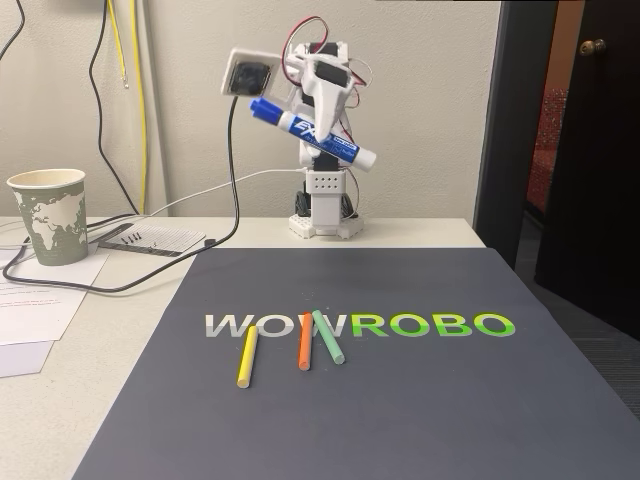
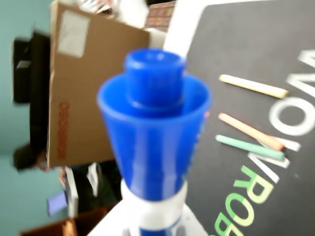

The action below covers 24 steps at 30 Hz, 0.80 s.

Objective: Pick up the blue marker.

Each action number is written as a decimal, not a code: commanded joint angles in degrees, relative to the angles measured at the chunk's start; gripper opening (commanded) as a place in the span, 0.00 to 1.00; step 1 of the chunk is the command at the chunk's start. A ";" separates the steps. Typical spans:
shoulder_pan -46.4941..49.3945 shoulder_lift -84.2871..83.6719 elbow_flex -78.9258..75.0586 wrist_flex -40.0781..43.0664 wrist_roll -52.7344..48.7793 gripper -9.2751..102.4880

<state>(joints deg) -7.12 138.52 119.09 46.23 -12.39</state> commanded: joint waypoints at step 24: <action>-3.87 8.88 -2.20 18.11 12.74 0.08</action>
<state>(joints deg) -10.81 146.25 119.00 64.07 -0.09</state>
